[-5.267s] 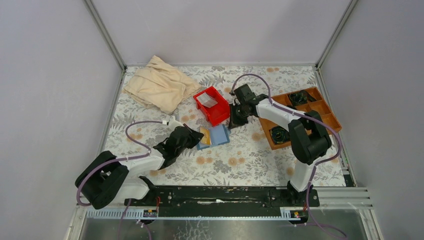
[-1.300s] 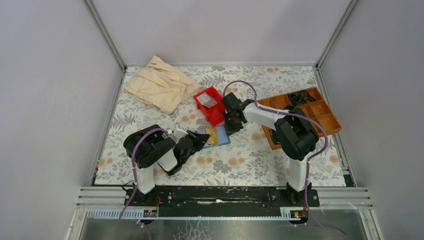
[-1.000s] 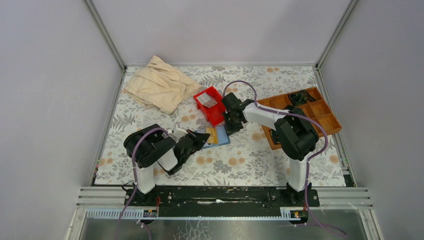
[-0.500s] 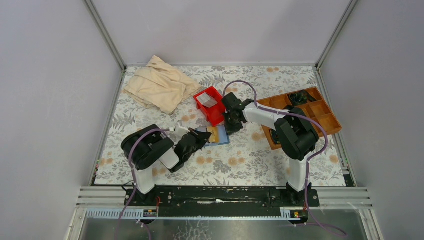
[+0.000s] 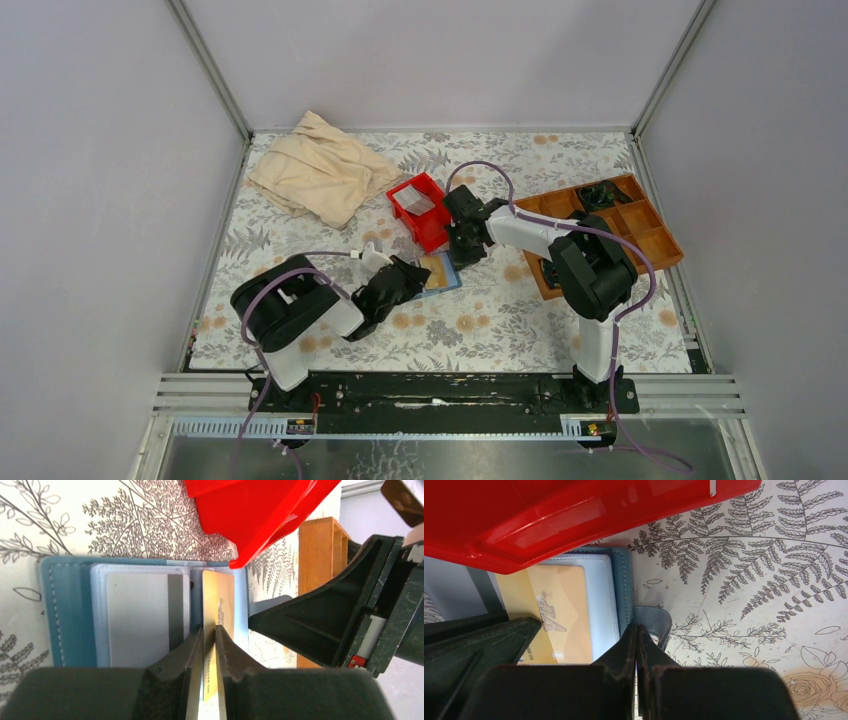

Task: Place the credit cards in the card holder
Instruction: Insert the credit card into the card holder.

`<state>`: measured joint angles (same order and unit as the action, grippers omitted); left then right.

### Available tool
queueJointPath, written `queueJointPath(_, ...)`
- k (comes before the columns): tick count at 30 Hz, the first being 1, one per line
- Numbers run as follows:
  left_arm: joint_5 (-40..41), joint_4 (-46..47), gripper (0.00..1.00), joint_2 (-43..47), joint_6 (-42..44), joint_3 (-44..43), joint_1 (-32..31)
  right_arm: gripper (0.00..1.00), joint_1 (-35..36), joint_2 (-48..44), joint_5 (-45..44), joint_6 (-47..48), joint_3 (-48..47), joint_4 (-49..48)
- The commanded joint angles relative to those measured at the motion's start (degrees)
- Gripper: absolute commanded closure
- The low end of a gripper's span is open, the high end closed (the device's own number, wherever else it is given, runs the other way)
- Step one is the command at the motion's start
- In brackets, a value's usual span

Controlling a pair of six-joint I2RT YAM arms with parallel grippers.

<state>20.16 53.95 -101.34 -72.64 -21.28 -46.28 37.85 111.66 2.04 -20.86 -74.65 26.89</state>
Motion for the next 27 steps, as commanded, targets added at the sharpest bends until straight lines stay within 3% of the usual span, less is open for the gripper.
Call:
queueJointPath(1, 0.7, -11.07, 0.77, 3.12, 3.64, -0.61, -1.18, 1.0, 0.39, 1.81, -2.03, -0.49, 1.04, 0.28)
queueJointPath(8, 3.78, -23.01, 0.63, 9.36, 5.84, -2.44, -1.26, 1.0, 0.39, 1.21, -1.69, -0.68, 1.02, -0.26)
queueJointPath(15, 5.33, -29.41, 0.57, 13.28, 8.57, -5.44, -1.29, 1.0, 0.39, 0.49, -1.39, -0.75, 1.26, -0.61)
queueJointPath(20, 6.91, -33.03, 0.58, 15.29, 9.95, -6.31, -1.33, 1.0, 0.38, 0.14, -1.16, -0.86, 1.55, -1.04)
queueJointPath(27, 7.7, -34.55, 0.69, 16.15, 13.53, -7.48, -1.33, 1.0, 0.39, -0.21, -0.72, -1.01, 1.8, -1.75)
